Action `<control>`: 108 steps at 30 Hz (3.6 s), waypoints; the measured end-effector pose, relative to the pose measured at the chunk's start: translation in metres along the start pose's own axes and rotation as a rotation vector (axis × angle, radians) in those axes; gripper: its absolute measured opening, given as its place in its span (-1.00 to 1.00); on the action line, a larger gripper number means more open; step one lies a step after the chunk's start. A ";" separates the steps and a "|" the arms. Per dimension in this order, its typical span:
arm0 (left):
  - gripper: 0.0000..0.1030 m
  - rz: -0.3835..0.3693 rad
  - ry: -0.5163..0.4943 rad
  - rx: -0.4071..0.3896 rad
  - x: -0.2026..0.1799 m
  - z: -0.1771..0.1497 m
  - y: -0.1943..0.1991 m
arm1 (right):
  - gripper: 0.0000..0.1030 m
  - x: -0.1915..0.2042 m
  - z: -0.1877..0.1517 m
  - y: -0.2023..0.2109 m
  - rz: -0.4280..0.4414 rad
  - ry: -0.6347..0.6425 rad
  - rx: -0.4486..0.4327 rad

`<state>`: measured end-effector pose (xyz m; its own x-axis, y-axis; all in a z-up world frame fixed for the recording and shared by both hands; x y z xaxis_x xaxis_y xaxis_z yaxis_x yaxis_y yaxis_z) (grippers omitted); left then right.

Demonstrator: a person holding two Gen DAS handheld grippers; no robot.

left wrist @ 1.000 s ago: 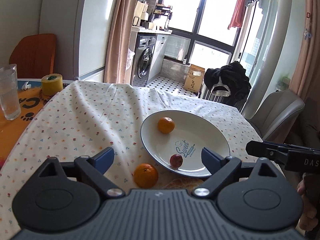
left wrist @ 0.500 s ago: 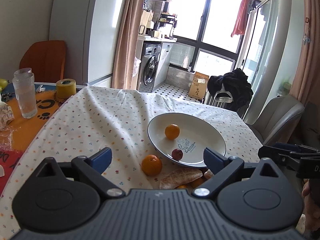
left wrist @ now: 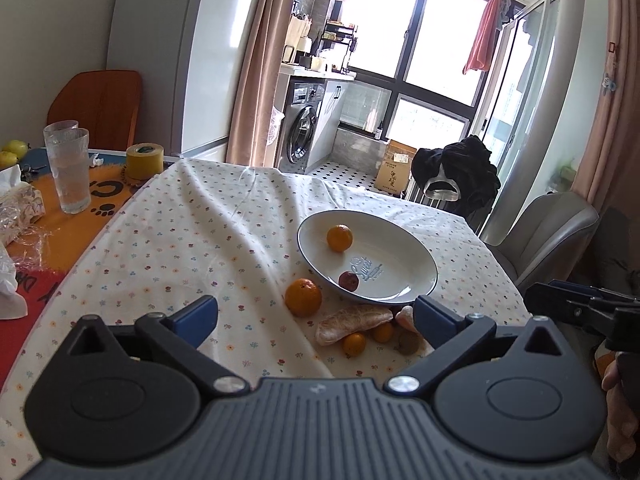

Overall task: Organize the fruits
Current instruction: 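Withdraw both open grippers from the bowl back toward the fruit pile, then grasp the pink netted fruit with the right gripper, then grasp the pale bread-like item with the left gripper while the right holds the pink fruit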

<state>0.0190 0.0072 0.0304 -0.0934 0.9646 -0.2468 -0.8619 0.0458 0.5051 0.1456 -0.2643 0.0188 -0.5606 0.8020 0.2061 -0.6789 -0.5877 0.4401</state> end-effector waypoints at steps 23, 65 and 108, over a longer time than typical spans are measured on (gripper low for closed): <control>0.99 -0.042 -0.032 0.036 -0.003 -0.014 -0.006 | 1.00 0.004 -0.015 -0.001 -0.036 0.038 0.010; 0.61 -0.103 0.027 0.128 0.028 -0.035 -0.092 | 0.18 0.009 -0.037 -0.119 -0.094 0.143 0.180; 0.57 -0.146 -0.040 0.174 -0.001 -0.028 -0.145 | -0.51 -0.032 -0.029 -0.124 -0.137 0.123 0.102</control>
<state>0.1299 -0.0072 -0.0655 0.0489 0.9537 -0.2967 -0.7653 0.2266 0.6025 0.2344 -0.2198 -0.0675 -0.5242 0.8510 0.0330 -0.7049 -0.4553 0.5439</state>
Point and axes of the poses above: each gripper's, at about its wrist camera, not at the fingertips, and y roughly against the way its jaws point, x to its left, z to its top, the point moved 1 cm from there along -y, roughly the way its jaws point, and after that the axes turned 6 degrees about -z, right-handed, at the moved point
